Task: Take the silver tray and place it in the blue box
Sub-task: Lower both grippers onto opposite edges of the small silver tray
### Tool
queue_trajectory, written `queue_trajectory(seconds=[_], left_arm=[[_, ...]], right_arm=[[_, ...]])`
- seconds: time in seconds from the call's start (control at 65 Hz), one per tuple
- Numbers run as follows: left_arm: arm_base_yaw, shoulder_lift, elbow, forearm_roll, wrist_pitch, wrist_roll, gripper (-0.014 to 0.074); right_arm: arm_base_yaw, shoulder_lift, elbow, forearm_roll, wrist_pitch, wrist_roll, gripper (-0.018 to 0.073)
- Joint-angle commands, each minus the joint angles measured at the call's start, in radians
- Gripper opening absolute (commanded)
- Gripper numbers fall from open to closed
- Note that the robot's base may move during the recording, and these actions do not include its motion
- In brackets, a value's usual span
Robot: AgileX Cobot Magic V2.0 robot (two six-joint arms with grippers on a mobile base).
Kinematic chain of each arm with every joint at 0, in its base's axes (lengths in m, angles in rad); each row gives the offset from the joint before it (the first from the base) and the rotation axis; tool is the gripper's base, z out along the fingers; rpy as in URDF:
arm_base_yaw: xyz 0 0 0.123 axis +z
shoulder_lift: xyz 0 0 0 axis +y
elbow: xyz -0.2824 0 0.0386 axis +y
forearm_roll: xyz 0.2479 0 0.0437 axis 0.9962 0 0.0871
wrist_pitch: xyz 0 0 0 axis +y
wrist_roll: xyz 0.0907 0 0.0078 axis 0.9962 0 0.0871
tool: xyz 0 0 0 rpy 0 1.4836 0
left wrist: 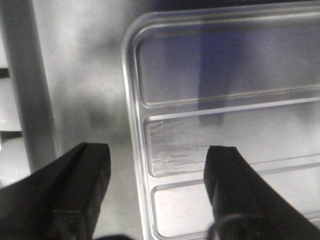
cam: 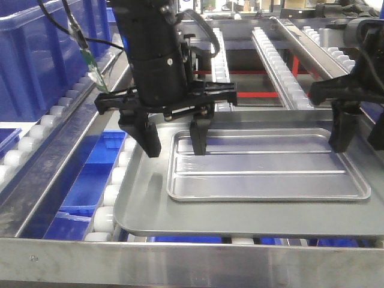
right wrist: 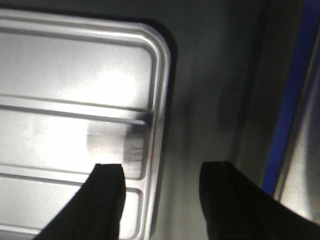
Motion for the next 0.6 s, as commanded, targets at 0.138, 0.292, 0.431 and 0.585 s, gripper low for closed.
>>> queue_trajectory(seconds=[0.138, 0.292, 0.431, 0.585], left_arm=[[-0.007, -0.02, -0.031, 0.005, -0.029, -0.014, 0.0315], [-0.005, -0.014, -0.031, 0.007, -0.039, -0.021, 0.0315], [0.0, -0.014, -0.031, 0.017, -0.04, -0.061, 0.0307], [0.001, -0.012, -0.031, 0.025, -0.038, -0.061, 0.0275]], right_arm=[[0.001, 0.016, -0.031, -0.007, -0.041, -0.011, 0.0448], [0.001, 0.034, -0.031, -0.007, -0.062, -0.011, 0.0445], [0.001, 0.048, -0.031, -0.007, -0.074, -0.011, 0.0445], [0.001, 0.066, -0.031, -0.007, -0.074, -0.011, 0.0445]])
